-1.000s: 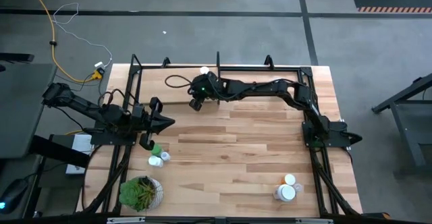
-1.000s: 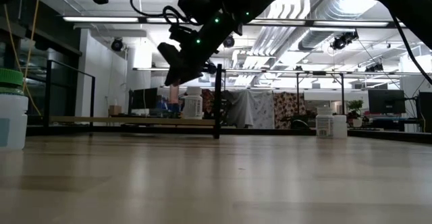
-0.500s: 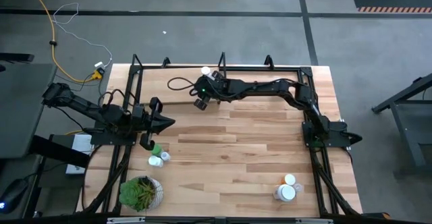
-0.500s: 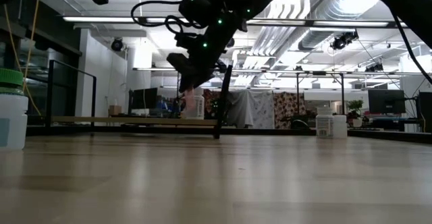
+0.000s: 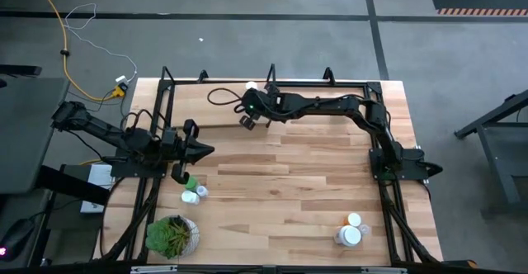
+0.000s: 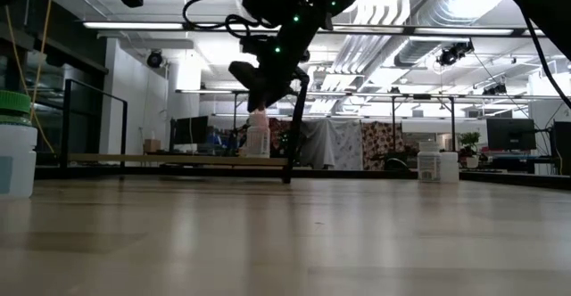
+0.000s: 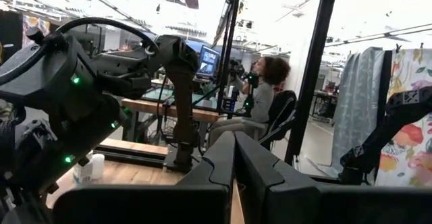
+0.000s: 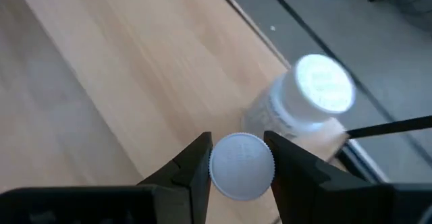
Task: Pick and place medicine bottles onto shelf by color
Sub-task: Put the pink pill bottle on the shelf
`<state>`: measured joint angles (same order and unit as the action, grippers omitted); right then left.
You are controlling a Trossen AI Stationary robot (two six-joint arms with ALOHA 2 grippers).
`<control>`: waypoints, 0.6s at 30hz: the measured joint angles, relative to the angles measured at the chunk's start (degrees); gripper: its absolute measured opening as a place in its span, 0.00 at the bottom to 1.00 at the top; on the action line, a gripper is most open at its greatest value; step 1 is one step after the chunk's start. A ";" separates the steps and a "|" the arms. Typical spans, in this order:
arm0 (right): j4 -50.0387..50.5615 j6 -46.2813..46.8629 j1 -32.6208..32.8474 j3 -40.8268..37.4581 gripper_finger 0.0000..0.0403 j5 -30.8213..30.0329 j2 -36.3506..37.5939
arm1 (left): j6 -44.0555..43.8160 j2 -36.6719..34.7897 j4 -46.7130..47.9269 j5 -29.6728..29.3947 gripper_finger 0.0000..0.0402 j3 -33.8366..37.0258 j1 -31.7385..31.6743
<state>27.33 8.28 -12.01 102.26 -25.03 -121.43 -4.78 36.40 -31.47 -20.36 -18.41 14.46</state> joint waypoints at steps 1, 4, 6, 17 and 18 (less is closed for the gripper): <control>-0.35 0.98 0.00 0.00 0.29 0.60 0.00 | -0.02 -0.02 -0.05 0.00 0.00 0.00 0.00; -1.95 5.44 0.00 0.00 0.29 1.11 0.00 | -0.11 0.00 -0.06 0.00 0.00 0.00 0.00; -2.91 8.54 0.00 0.00 0.29 1.22 -0.02 | -0.11 0.00 -0.06 -0.14 0.00 0.00 -0.01; -7.95 11.54 0.48 0.09 0.29 1.32 -3.42 | -0.12 -0.07 -0.68 -1.73 0.00 0.00 0.00; -7.96 11.64 0.34 0.06 0.29 0.71 -3.98 | -0.13 -0.09 -0.63 -1.71 0.00 0.00 0.00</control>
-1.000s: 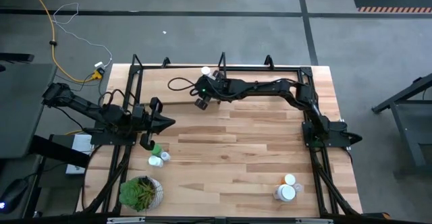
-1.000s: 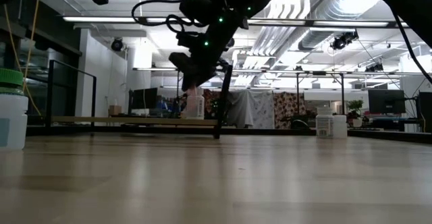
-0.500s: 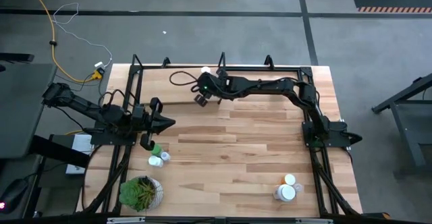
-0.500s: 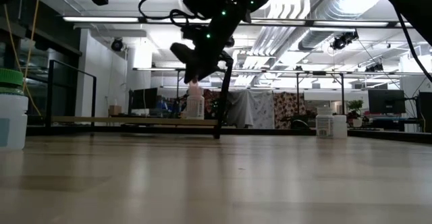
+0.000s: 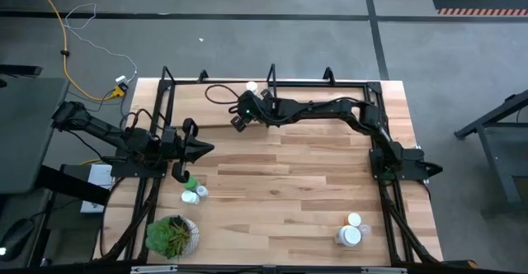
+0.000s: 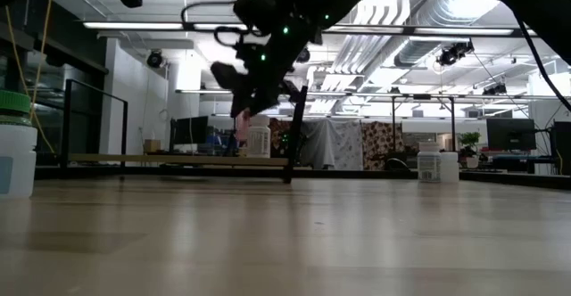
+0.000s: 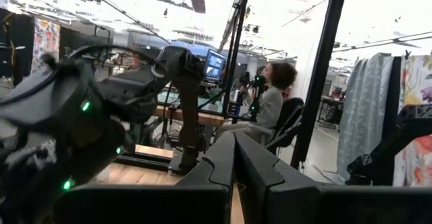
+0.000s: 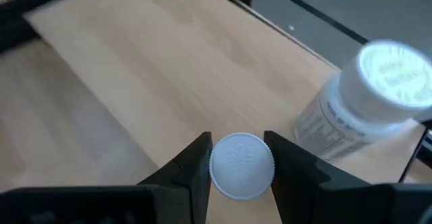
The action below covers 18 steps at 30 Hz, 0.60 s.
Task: Pick and place medicine bottles onto shelf by color
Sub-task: Put the pink pill bottle on the shelf
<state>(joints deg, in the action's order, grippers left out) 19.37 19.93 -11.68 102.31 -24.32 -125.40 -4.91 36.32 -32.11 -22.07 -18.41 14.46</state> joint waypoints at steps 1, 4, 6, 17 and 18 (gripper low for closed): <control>0.06 0.09 -0.13 -0.06 0.29 -1.14 -0.36 | 0.00 0.00 0.09 -0.01 0.00 0.00 0.00; -0.15 1.18 -0.60 -0.06 0.29 -2.66 -0.92 | 0.00 0.00 0.05 0.00 0.00 0.00 0.00; 0.73 2.33 -0.90 -0.06 0.29 -2.66 -0.98 | 0.02 0.00 0.03 -0.01 0.00 0.00 0.00; 2.97 7.25 -2.42 -0.06 0.29 -0.77 -1.54 | -0.50 0.00 0.09 0.00 0.00 0.00 -0.01; 3.30 7.26 -2.58 -0.06 0.29 -0.81 -1.63 | -0.66 0.00 0.08 0.01 0.00 0.00 0.00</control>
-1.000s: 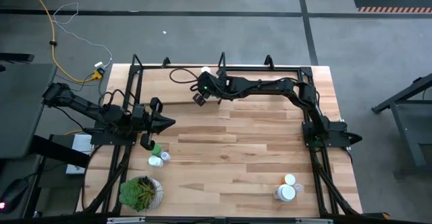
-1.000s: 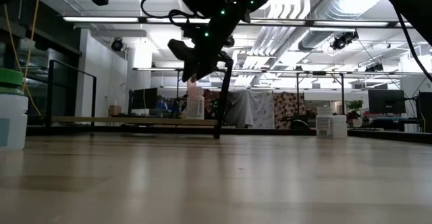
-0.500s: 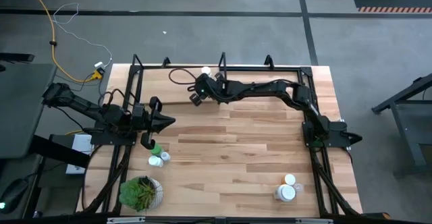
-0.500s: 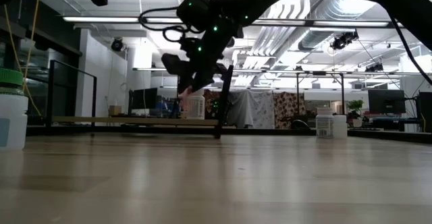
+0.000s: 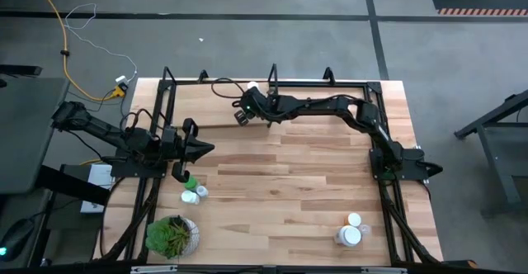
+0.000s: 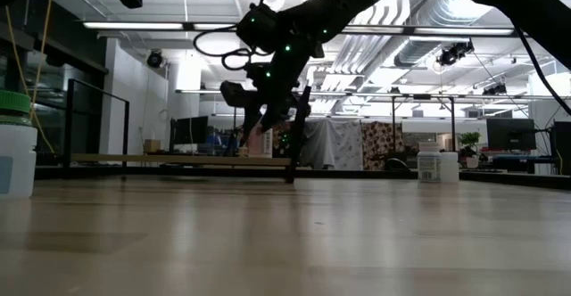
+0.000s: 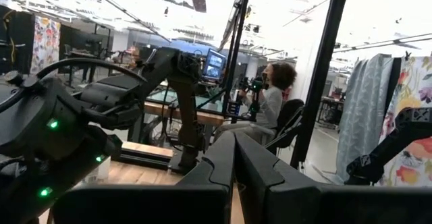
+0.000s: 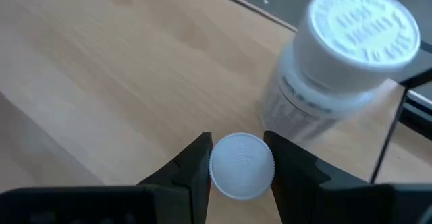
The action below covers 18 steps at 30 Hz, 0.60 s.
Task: Pick and place medicine bottles onto shelf by color
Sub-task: Put the pink pill bottle on the shelf
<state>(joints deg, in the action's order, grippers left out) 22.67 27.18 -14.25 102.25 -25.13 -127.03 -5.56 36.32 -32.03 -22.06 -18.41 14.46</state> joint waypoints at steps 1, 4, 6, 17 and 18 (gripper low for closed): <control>-0.22 0.03 -0.02 0.00 0.29 0.03 -0.25 | -0.07 0.00 0.01 0.00 0.00 0.00 -0.02; 0.26 -0.06 -0.38 0.03 0.29 -0.23 -0.69 | -0.18 0.00 0.01 0.00 0.00 0.00 0.00; -0.19 -0.07 -0.38 0.03 0.29 -0.38 -1.06 | -0.20 0.00 0.02 0.00 0.00 0.00 -0.02; -0.67 -2.19 -0.39 0.03 0.29 -1.21 -1.21 | -0.20 0.00 0.04 0.00 0.00 0.00 0.00; -0.68 -2.54 -0.38 0.03 0.29 -1.26 -1.22 | -0.20 0.00 0.04 0.00 0.00 0.00 -0.02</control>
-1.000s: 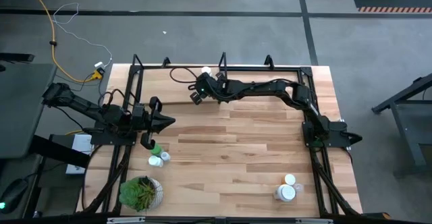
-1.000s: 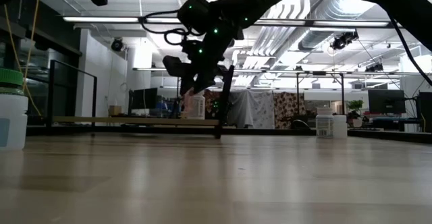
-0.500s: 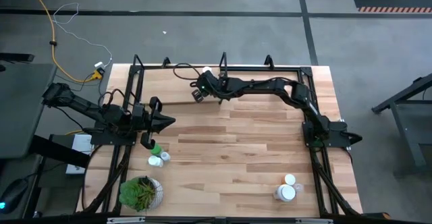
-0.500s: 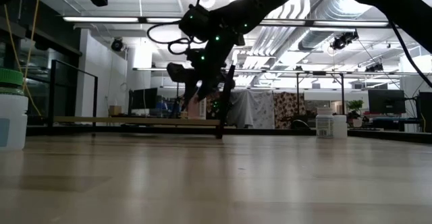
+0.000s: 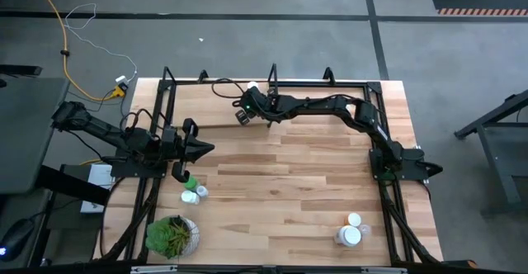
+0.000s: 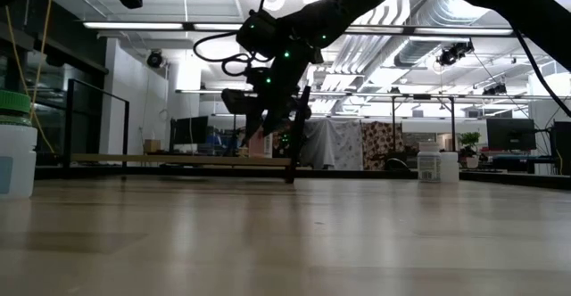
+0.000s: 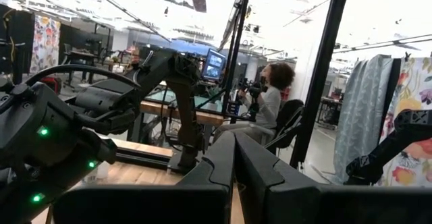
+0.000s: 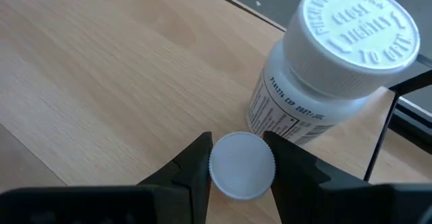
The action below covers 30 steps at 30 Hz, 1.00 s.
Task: Pick and place medicine bottles onto shelf by color
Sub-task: Put the pink pill bottle on the shelf, then put the big blue pill bottle on the shelf
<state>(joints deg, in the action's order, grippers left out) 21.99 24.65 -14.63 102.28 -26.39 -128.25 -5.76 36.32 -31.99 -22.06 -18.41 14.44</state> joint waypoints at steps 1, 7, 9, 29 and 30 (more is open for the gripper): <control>-0.01 -0.25 0.00 0.00 0.29 -0.01 0.00 | 0.00 0.00 -0.02 0.00 0.00 0.00 0.00; -0.05 -2.66 0.00 0.00 0.30 -0.24 0.00 | 0.00 0.00 0.00 0.00 0.00 0.00 0.02; -0.03 -2.77 0.00 0.00 0.32 -0.88 0.00 | 0.00 0.00 -0.02 0.00 0.00 0.00 0.00; -0.01 -5.50 0.04 2.02 0.62 -2.51 0.04 | 0.42 0.00 0.00 0.00 0.00 0.00 0.02; -0.01 -5.57 0.06 2.36 0.62 -2.51 0.06 | 0.42 0.00 0.00 0.00 0.00 0.00 0.00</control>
<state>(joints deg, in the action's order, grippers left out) 21.98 19.08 -14.57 104.64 -28.91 -128.19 -5.34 36.32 -31.99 -22.06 -18.41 14.44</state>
